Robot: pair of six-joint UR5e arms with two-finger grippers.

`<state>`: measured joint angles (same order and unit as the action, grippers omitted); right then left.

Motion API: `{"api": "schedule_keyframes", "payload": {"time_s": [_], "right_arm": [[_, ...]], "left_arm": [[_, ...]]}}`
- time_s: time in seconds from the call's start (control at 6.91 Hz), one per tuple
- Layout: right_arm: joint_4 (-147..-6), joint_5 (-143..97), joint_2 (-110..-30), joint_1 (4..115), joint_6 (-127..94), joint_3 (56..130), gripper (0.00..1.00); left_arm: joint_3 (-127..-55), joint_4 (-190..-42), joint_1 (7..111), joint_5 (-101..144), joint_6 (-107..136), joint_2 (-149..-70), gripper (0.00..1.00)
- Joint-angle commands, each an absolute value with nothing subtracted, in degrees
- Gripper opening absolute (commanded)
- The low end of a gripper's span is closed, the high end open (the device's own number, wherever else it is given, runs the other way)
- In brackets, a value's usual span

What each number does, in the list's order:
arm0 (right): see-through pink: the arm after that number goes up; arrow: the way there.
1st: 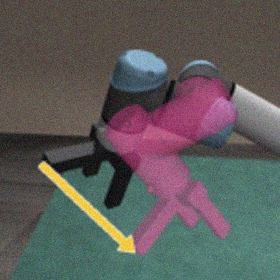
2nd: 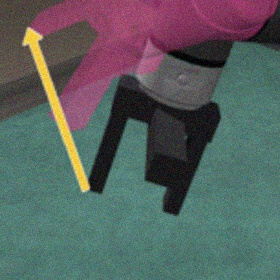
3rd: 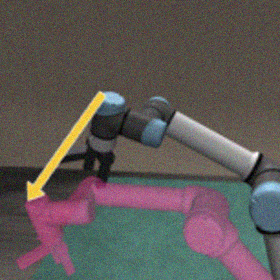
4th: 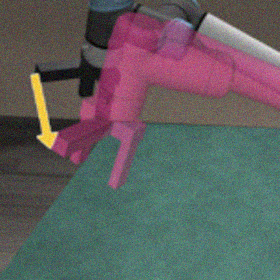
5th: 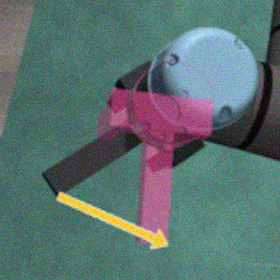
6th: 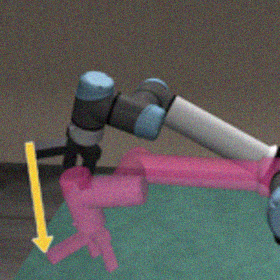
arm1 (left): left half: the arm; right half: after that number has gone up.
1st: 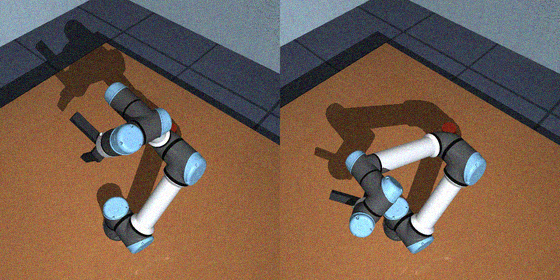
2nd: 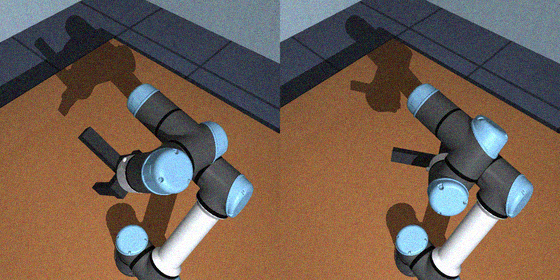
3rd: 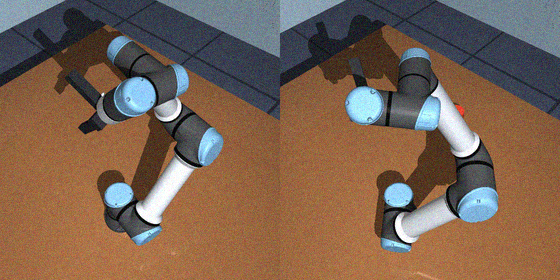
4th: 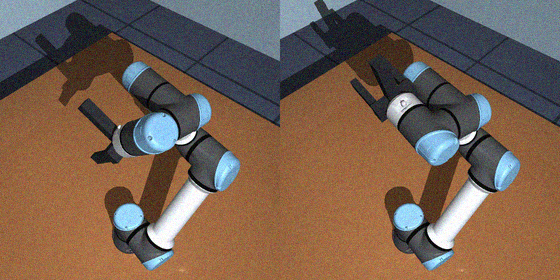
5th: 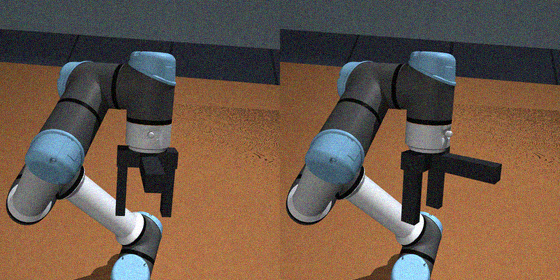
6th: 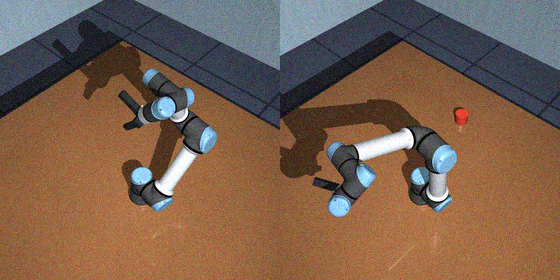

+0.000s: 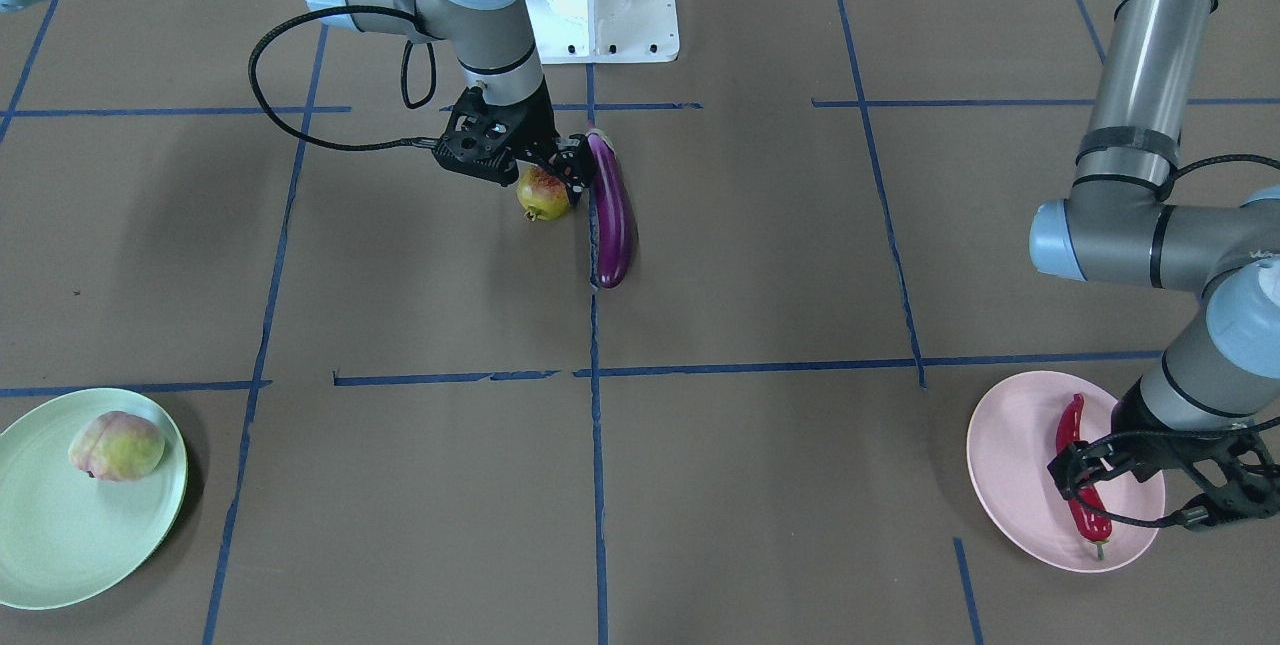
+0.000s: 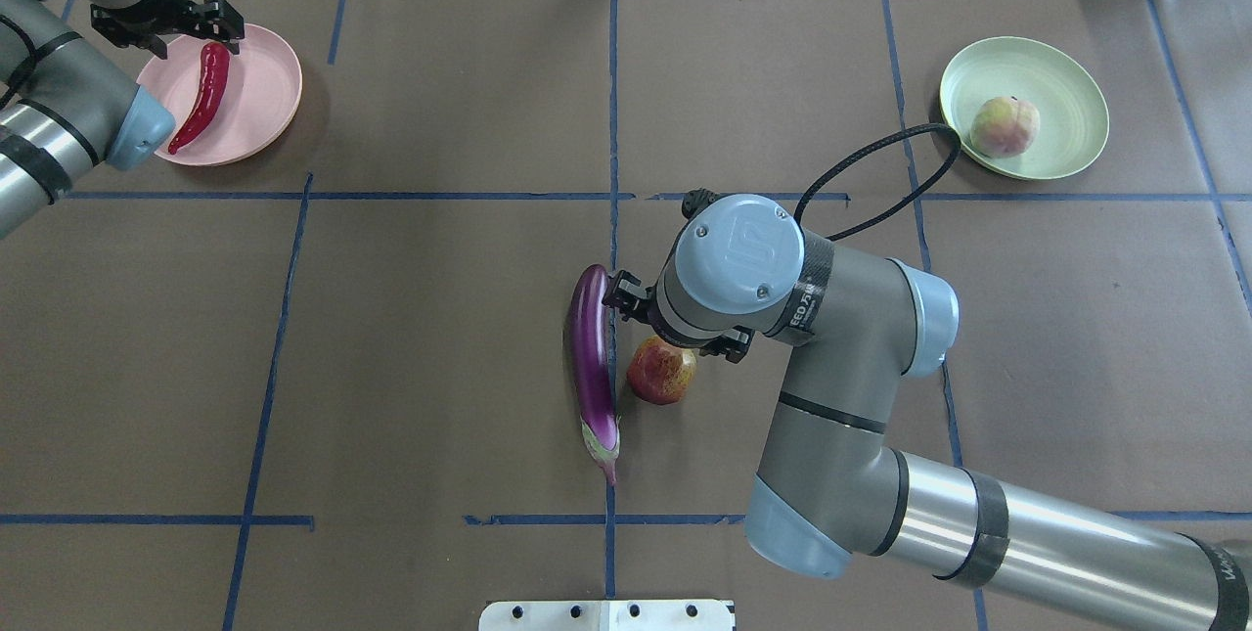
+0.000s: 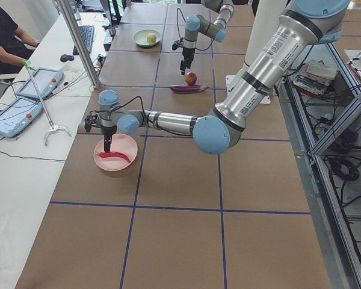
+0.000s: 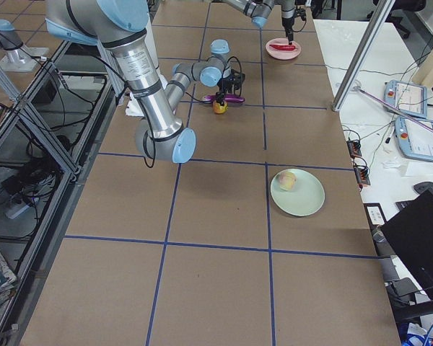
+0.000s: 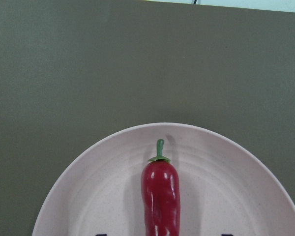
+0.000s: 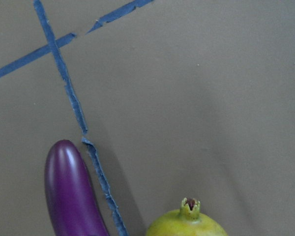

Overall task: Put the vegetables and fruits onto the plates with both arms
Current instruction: 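Place chili on pink plate with left gripper while right grasps pomegranate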

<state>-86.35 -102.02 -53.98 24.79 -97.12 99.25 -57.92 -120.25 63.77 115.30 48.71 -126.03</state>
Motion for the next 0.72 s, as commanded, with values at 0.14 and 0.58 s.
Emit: {"api": "schedule_keyframes", "payload": {"time_s": [0.14, 0.58], "right_arm": [[-86.3, -100.7, -53.5, 22.2, -97.1, 97.1, 1.0], [-86.1, -100.7, -53.6, 21.4, -97.1, 96.3, 0.77]], "left_arm": [[-59.1, -120.5, 63.7, 115.5, 52.4, -127.2, 1.0], [-67.1, -120.2, 57.7, 115.7, 66.3, -127.7, 1.0]]}}
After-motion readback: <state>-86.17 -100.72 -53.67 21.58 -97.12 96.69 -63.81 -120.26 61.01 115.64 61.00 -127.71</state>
